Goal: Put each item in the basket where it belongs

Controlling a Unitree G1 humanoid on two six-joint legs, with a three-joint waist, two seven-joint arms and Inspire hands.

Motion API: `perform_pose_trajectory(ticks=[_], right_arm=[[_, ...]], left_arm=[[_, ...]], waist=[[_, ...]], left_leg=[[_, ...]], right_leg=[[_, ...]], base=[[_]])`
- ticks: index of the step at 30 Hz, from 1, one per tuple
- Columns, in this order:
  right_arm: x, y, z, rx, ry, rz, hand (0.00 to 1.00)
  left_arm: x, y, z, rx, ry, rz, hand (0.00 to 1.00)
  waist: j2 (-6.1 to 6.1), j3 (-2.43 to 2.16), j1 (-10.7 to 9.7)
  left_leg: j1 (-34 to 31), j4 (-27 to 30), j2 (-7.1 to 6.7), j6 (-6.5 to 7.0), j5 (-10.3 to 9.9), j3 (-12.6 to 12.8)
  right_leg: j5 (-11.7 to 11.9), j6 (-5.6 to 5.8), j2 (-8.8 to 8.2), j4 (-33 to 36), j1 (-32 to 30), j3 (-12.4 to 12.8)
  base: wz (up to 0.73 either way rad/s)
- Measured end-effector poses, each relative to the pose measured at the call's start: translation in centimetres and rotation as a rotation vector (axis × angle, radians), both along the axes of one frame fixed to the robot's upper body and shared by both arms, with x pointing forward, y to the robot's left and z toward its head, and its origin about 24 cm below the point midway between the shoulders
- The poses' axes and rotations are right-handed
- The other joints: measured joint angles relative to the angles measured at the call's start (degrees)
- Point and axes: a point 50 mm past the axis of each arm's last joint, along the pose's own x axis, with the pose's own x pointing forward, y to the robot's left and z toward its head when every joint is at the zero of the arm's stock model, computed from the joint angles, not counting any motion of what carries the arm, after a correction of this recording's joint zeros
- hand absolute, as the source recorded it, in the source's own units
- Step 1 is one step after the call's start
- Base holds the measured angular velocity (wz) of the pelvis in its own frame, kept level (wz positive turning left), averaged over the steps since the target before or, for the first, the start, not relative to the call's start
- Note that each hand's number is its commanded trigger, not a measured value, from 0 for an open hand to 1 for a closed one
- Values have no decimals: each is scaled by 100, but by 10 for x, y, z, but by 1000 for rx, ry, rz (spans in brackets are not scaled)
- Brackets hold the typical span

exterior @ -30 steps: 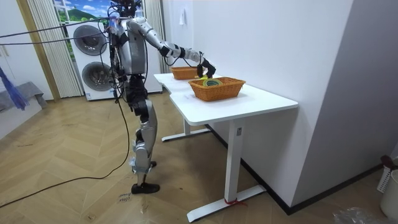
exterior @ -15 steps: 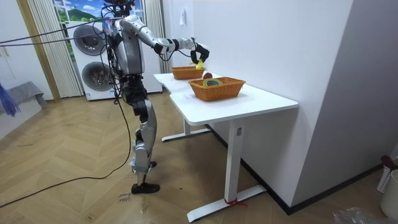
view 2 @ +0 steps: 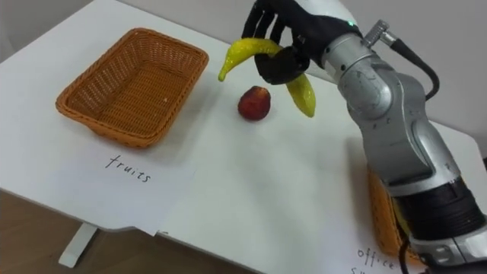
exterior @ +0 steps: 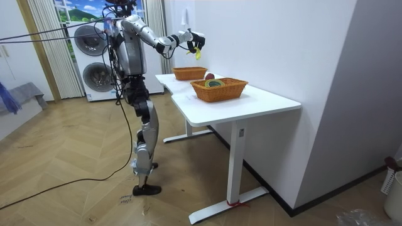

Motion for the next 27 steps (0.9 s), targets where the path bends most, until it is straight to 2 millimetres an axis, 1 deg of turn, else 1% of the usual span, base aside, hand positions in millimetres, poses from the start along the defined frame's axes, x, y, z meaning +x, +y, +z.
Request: perform_pose_trajectory(ticks=[4, 7, 9, 11, 12, 13, 14, 15, 17, 20, 23, 27], right_arm=[[1, 2, 1, -12, -24, -10, 100], [2, 13, 5, -13, -53, 14, 100], [2, 19, 6, -22, -64, 27, 100], [4, 35, 7, -13, -79, 66, 100], [4, 39, 7, -21, -87, 75, 100], [5, 49, 8, -43, -105, 92, 100], [7, 54, 7, -55, -112, 105, 100], [8, 56, 6, -60, -114, 107, 100], [14, 58, 0, -68, -106, 92, 100], [18, 57, -11, -83, -79, 76, 100], [20, 55, -15, -83, -79, 63, 100], [22, 53, -18, -78, -93, 52, 100]], left_arm=[[6, -2, 3, 8, -39, -21, 0], [8, -3, 3, 8, -46, -27, 0], [12, -3, 5, 18, -54, -44, 0], [13, -3, 5, 33, -55, -63, 0], [13, -3, 5, 32, -54, -65, 0], [14, -4, 5, 32, -52, -76, 0], [15, -5, 5, 31, -51, -85, 0], [15, -5, 5, 31, -50, -88, 0], [18, -5, 6, 39, -51, -106, 0], [17, -4, 6, 40, -47, -105, 0], [16, -3, 6, 41, -44, -104, 0], [16, -3, 6, 40, -46, -106, 0]], waist=[[-10, 7, 181], [-14, 15, 270], [-43, 34, 314], [-105, 72, 345], [-121, 71, 343], [-151, 73, 353], [-178, 85, 398], [-192, 91, 442], [-241, 123, 617], [-253, 128, 680], [-253, 131, 788], [-254, 131, 795]], left_leg=[[-3, -48, -2, 6, 4, 5], [-20, -62, -1, 7, 4, -15], [-51, -63, -7, 7, 4, -86], [-91, -61, -7, 5, 5, -139], [-113, -57, -8, 6, 5, -153], [-148, -45, -10, 6, 5, -184], [-175, -38, -16, 6, 5, -228], [-184, -37, -18, 6, 5, -232], [-189, -38, -19, 6, 5, -275], [-194, -45, -41, 9, 7, -389], [-193, -52, -41, 9, 7, -401], [-189, -54, -41, 9, 7, -444]], right_leg=[[0, 0, -2, 3, -31, -65], [0, 1, 0, -3, -40, -92], [0, 1, 0, -3, -42, -121], [-2, 3, 4, -7, -58, -168], [-2, 3, 4, -7, -74, -185], [-2, 3, 3, -8, -104, -239], [-2, 3, 0, -7, -123, -271], [-2, 3, -1, -7, -130, -275], [-2, 3, -1, -13, -115, -316], [-2, 3, -16, -12, -65, -430], [-2, 3, -15, -16, -55, -434], [-2, 4, -9, -16, -30, -433]], base=[[-3], [4], [16], [12], [14], [14], [13], [12], [11], [23], [4], [7]])
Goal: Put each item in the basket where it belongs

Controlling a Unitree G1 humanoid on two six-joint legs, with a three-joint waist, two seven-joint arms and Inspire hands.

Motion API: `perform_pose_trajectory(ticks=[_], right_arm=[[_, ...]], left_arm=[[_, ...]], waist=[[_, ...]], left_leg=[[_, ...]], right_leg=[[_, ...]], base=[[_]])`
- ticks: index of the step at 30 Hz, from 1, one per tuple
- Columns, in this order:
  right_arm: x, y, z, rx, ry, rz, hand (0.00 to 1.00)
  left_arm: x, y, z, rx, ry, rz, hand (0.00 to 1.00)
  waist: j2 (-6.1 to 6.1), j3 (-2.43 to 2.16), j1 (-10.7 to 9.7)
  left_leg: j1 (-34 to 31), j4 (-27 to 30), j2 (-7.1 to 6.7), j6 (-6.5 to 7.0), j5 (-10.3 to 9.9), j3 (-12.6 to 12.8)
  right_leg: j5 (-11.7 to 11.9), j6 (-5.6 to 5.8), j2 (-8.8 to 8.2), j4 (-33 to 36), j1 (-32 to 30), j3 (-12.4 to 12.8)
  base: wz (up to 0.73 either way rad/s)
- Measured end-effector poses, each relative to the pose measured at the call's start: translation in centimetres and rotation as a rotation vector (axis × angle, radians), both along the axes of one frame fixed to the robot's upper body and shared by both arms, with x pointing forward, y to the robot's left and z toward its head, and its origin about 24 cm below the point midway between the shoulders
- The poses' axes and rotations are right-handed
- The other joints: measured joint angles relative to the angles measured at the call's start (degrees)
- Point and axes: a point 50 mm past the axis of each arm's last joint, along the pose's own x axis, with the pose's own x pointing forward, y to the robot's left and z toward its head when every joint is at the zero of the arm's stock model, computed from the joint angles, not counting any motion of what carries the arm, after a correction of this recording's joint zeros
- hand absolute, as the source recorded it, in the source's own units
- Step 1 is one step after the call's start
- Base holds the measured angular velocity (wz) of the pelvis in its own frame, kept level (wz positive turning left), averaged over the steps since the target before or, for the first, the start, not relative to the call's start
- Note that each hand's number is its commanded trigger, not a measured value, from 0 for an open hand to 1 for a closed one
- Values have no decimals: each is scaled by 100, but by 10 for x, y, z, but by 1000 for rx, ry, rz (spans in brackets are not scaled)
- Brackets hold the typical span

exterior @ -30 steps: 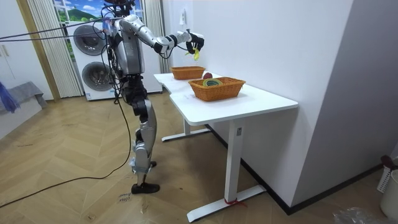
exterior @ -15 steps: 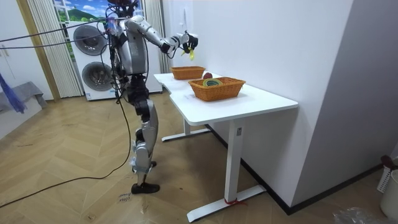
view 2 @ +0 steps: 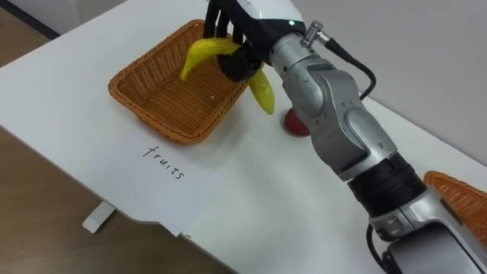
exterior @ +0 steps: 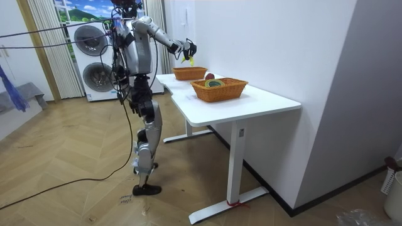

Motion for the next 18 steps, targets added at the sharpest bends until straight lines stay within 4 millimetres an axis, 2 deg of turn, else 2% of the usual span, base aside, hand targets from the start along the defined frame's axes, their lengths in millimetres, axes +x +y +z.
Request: perform_pose_trajectory(ticks=[6, 11, 18], right_arm=[[0, 2, -2, -4, -24, -8, 100], [-4, 19, -7, -10, -39, 27, 100], [-5, 27, -7, 9, -37, 43, 100]], left_arm=[[6, -1, 1, -19, -12, -16, 0], [12, -1, 2, -23, -13, -42, 0], [12, 0, 2, -25, -10, -45, 0]], waist=[[-18, 1, 0], [-43, -6, 36], [-51, -3, 103]], left_leg=[[-40, 16, 0, 0, 0, 4], [-103, 70, -1, -1, 0, 3], [-165, 137, -8, -1, 0, -1]], right_leg=[[0, 0, 2, 0, -37, 1], [0, 0, 3, 1, -78, -10], [0, 0, -1, 1, -99, -13]], base=[[-1], [0], [0]])
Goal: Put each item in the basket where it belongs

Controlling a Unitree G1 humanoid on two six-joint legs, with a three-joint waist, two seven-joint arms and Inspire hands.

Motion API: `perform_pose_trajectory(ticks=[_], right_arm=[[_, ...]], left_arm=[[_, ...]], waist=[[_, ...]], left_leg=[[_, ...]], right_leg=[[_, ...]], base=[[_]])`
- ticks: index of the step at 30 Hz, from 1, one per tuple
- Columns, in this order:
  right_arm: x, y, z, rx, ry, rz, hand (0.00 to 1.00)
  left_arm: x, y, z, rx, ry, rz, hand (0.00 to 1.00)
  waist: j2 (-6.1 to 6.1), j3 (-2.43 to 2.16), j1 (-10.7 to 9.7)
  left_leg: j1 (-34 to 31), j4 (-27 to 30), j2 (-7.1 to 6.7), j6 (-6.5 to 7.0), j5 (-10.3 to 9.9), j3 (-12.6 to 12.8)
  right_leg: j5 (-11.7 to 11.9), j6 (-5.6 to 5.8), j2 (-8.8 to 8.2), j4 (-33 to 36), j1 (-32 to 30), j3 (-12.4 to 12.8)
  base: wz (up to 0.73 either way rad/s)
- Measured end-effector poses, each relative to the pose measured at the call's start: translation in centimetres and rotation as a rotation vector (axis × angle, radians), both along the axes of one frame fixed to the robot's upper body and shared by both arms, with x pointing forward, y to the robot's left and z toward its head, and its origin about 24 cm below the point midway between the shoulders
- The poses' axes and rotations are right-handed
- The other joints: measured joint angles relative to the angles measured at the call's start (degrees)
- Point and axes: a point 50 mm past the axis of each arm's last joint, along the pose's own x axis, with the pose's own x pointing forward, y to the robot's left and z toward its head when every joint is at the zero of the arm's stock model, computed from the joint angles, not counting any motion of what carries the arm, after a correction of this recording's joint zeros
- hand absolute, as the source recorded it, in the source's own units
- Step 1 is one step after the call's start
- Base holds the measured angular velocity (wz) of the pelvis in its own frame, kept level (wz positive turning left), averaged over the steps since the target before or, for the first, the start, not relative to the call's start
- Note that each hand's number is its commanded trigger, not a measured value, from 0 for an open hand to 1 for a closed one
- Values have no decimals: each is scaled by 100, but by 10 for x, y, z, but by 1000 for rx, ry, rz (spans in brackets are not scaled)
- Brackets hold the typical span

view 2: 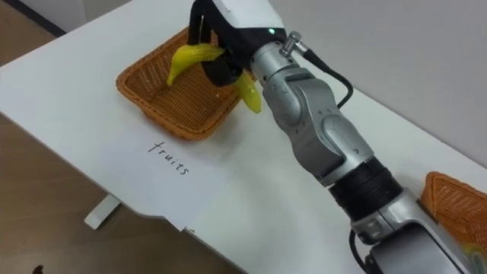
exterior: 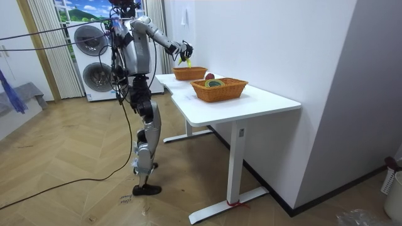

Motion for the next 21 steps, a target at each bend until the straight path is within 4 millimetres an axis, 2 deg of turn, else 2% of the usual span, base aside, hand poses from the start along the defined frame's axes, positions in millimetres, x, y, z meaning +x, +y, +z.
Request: perform_pose_trajectory(ticks=[4, 6, 7, 8, 9, 21], right_arm=[[-2, 7, -3, -41, -15, 16, 100], [-3, 10, -3, -35, -15, 24, 64], [-3, 11, -3, -33, -14, 26, 53], [-3, 11, -3, -32, -15, 27, 20], [-3, 11, -3, -32, -15, 27, 1], [-3, 11, -2, -58, -34, 19, 0]], left_arm=[[1, -1, 0, -1, 5, -20, 0], [3, -1, 1, 1, -1, -23, 0], [4, -1, 1, 2, -5, -24, 0], [4, -1, 1, 2, -7, -25, 0], [4, -1, 1, 3, -7, -25, 0], [5, -1, 2, 10, -16, -29, 0]], waist=[[-17, 6, 33], [-42, 8, 39], [-54, 8, 50], [-63, 8, 57], [-66, 8, 59], [-75, 6, 55]], left_leg=[[-15, 37, 0, -1, -1, 1], [-32, 34, 1, -6, 0, -2], [-41, 37, 1, -9, 2, -4], [-44, 36, 1, -9, 2, -5], [-46, 36, 1, -9, 2, -5], [-49, 41, 1, -13, 4, -20]], right_leg=[[0, 0, 1, 1, 1, -8], [0, 0, 6, 1, -13, -1], [0, 0, 8, 1, -16, -1], [0, 0, 9, 1, -13, -1], [0, 0, 9, 1, -13, -1], [0, 0, 12, 1, -21, -1]], base=[[0], [0], [0], [0], [0], [0]])
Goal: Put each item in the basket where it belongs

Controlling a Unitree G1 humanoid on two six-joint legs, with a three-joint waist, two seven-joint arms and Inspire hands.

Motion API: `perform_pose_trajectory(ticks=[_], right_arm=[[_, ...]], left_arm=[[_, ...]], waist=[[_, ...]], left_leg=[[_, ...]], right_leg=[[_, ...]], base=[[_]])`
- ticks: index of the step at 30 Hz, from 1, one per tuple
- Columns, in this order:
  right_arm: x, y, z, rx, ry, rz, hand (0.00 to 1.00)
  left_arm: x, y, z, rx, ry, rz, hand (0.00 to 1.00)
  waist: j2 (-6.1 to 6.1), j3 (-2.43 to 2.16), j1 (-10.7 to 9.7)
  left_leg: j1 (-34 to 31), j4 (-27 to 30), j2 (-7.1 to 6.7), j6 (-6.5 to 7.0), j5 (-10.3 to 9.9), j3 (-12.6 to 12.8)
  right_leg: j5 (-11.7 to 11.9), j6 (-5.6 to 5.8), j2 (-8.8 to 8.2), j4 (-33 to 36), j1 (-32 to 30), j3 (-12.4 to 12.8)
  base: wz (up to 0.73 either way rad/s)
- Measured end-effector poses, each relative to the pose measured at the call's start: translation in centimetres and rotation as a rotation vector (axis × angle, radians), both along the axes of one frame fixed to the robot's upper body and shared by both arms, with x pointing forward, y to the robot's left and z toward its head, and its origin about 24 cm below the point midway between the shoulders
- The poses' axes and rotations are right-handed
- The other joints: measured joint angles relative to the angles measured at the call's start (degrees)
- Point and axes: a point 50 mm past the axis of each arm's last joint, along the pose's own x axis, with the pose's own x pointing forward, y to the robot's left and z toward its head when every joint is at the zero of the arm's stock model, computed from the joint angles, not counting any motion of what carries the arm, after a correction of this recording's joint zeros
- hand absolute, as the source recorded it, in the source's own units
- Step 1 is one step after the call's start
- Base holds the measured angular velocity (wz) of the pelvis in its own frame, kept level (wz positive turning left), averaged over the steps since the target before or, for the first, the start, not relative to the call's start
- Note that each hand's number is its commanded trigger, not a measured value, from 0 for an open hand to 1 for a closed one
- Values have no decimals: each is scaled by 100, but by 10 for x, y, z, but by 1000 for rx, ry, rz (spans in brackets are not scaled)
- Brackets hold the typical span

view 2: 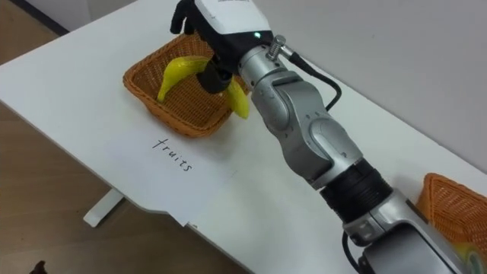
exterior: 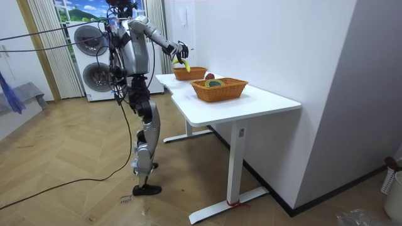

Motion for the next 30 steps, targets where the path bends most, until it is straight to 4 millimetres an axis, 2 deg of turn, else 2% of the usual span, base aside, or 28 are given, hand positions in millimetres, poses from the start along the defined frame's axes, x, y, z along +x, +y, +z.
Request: perform_pose_trajectory(ticks=[7, 17, 30], right_arm=[[0, 0, 0, -1, 0, -2, 0], [-2, 4, -3, -50, -8, 8, 0], [-3, 7, -6, -70, 10, 24, 0]], left_arm=[[1, -1, 0, 3, 3, -13, 0], [1, 1, 1, 10, 6, -22, 0], [3, 2, 4, 43, -10, -43, 0]], waist=[[4, 3, -11], [45, 34, -10], [53, 35, -4]], left_leg=[[-31, 7, -7, 0, 0, -69], [-48, 22, -12, 0, 0, -74], [-55, 26, -16, 0, 0, -80]], right_leg=[[0, 0, 1, -2, -1, -53], [0, 0, -3, -2, -6, -79], [0, 0, -5, -4, -8, -75]], base=[[4], [0], [0]])
